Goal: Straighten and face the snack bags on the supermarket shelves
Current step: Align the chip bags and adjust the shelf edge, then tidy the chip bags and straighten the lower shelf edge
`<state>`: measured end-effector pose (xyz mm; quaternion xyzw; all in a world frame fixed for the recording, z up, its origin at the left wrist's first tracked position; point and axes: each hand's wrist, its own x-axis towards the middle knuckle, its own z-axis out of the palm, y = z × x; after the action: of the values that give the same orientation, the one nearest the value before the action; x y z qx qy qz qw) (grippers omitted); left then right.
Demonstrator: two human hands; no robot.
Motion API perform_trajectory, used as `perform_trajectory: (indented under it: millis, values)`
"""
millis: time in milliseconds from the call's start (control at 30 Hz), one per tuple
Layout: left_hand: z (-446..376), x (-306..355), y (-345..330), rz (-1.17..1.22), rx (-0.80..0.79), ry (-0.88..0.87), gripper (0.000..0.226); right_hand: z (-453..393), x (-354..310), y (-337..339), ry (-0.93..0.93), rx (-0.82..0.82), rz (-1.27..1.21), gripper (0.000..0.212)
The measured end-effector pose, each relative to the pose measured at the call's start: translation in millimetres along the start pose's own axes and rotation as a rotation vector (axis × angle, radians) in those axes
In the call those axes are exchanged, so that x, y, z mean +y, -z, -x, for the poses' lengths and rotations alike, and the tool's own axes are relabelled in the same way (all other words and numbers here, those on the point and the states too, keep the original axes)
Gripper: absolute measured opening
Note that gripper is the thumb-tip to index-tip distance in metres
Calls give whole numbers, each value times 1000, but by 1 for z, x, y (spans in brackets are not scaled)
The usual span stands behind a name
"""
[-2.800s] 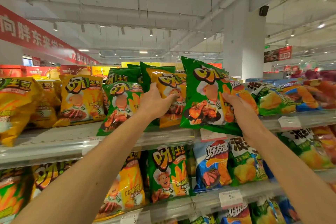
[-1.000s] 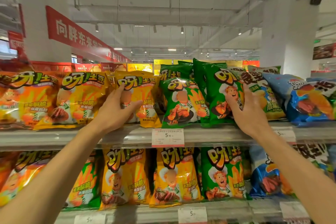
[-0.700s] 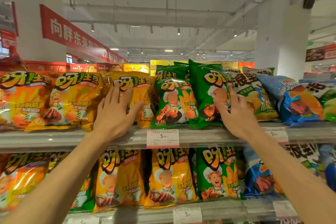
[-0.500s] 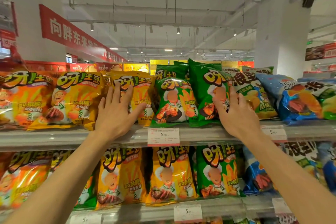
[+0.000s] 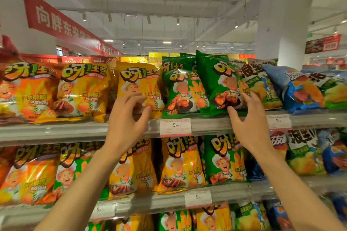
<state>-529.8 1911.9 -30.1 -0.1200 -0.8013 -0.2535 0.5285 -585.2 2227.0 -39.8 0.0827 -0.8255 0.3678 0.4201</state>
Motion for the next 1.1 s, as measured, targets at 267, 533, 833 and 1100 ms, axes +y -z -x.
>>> perform_trajectory:
  millis: [267, 533, 833, 1100]
  values:
    - [85, 9, 6, 477, 47, 326, 15, 93, 6, 7, -250, -80, -339, 19]
    - [194, 3, -18, 666, -50, 732, 23, 199, 79, -5, -561, -205, -483, 9]
    - [225, 73, -76, 676, -76, 823, 15, 189, 140, 38, -532, -262, -459, 25]
    - [209, 197, -174, 669, -80, 847, 14, 131, 237, 105, -555, -305, -499, 12]
